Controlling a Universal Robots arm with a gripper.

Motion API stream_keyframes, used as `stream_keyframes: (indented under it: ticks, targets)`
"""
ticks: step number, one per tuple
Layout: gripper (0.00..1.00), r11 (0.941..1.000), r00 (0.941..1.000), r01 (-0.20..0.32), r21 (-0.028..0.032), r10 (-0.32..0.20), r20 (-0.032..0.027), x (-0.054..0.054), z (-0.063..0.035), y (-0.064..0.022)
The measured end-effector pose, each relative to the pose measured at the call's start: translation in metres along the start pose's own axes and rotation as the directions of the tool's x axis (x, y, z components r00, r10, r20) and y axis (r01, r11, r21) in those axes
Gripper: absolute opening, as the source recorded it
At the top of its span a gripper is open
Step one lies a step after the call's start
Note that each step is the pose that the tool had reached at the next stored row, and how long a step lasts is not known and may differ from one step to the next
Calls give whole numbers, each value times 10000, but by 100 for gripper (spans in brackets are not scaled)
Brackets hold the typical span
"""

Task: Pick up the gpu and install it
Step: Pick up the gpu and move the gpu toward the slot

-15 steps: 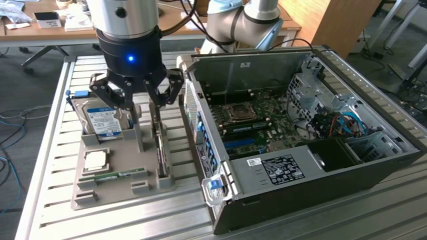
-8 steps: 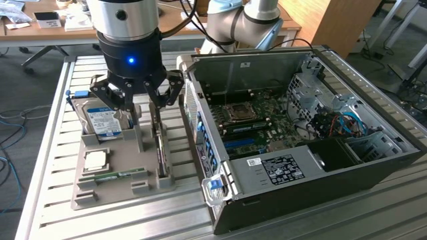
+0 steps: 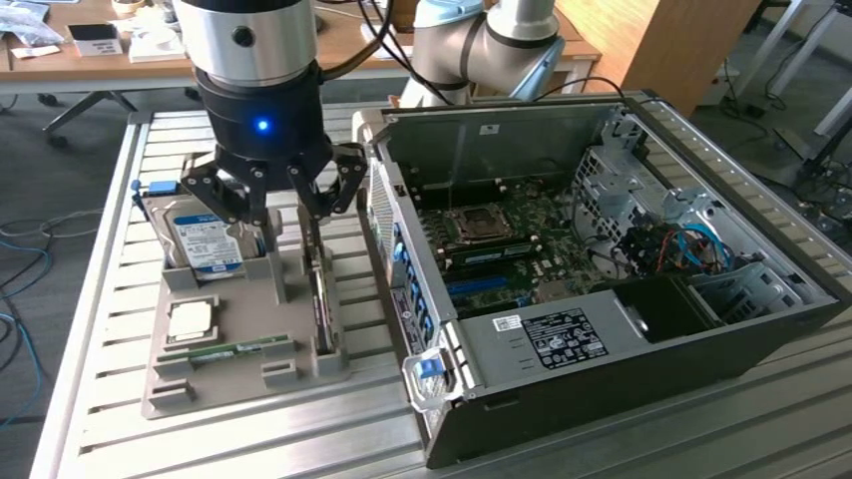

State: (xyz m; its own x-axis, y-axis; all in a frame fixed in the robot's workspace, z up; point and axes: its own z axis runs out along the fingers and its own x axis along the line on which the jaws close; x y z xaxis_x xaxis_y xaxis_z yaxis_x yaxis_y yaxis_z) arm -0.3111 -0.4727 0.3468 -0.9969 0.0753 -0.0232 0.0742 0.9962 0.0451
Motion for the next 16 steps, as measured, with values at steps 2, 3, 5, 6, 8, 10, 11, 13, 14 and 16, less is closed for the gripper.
stream_keyframes:
  ticks: [2,3,5,6,8,10,11,13,14,16]
  targets:
    - [47,10000,10000,0,-1,0,1,0,14,-1]
    - [47,10000,10000,0,-1,0,1,1,22,-1]
    - [47,10000,10000,0,0,0,1,1,37,-2]
    - [47,10000,10000,0,-1,0,0,1,44,-2]
    - [47,10000,10000,0,1,0,-1,1,50,-2]
    - [47,10000,10000,0,2,0,-1,1,51,-3]
    - [47,10000,10000,0,0,0,0,1,52,-2]
    - [47,10000,10000,0,-1,0,0,1,52,-2]
    - [47,10000,10000,0,0,0,0,1,53,-2]
    - [47,10000,10000,0,-3,0,2,1,60,-2]
